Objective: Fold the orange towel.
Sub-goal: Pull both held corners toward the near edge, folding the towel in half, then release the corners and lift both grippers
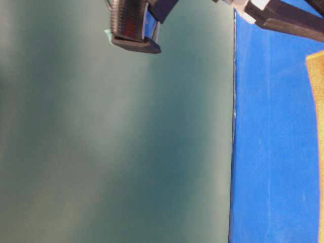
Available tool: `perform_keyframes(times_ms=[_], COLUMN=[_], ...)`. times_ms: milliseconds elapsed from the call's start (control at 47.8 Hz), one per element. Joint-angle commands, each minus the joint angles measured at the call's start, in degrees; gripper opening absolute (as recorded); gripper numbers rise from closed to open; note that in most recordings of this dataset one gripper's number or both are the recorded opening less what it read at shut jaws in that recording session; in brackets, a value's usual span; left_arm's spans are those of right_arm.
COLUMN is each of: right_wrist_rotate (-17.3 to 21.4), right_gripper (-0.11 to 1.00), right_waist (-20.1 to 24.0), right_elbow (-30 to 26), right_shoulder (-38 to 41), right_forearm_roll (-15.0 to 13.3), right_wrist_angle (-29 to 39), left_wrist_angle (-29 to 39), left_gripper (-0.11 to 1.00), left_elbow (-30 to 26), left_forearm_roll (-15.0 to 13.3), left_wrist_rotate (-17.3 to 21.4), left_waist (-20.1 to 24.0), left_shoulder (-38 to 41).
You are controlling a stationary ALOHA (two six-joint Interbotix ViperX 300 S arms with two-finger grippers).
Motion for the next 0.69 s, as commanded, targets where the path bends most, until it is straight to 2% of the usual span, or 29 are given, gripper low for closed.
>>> perform_keyframes(times_ms=[0,105,147,188,272,398,670], right_wrist_rotate=[-0.1,-0.5,-0.8,-1.1,-1.3,-1.6,-1.8], right_gripper=[0.22,0.55,0.64,0.67,0.61,0.62,0.62], right_waist=[0.3,0.6,0.6,0.6,0.5,-0.7,-8.6], right_elbow=[-1.3,-1.5,-1.3,-1.2,-0.9,-0.3,0.4], right_shoulder=[-0.7,-2.1,-3.3,-4.7,-7.5,-11.0,-10.0], right_forearm_roll=[0.4,0.3,0.0,-0.4,-1.7,-4.0,-4.5], right_wrist_angle=[-0.3,0.1,0.2,0.2,0.2,0.1,0.9], left_wrist_angle=[-0.3,0.1,0.4,0.6,1.5,1.8,1.8], left_gripper=[0.22,0.56,0.68,0.78,0.76,0.74,0.74], left_elbow=[-0.3,-0.2,-0.3,-0.3,0.2,1.4,2.5], left_forearm_roll=[0.1,0.1,0.1,0.2,0.4,0.5,0.5], left_wrist_rotate=[0.2,0.5,0.7,0.8,1.0,3.2,11.9], left_waist=[0.8,1.1,1.2,1.4,2.2,4.0,15.7], left_shoulder=[-1.1,-2.3,-3.1,-4.0,-6.7,-10.0,-10.9])
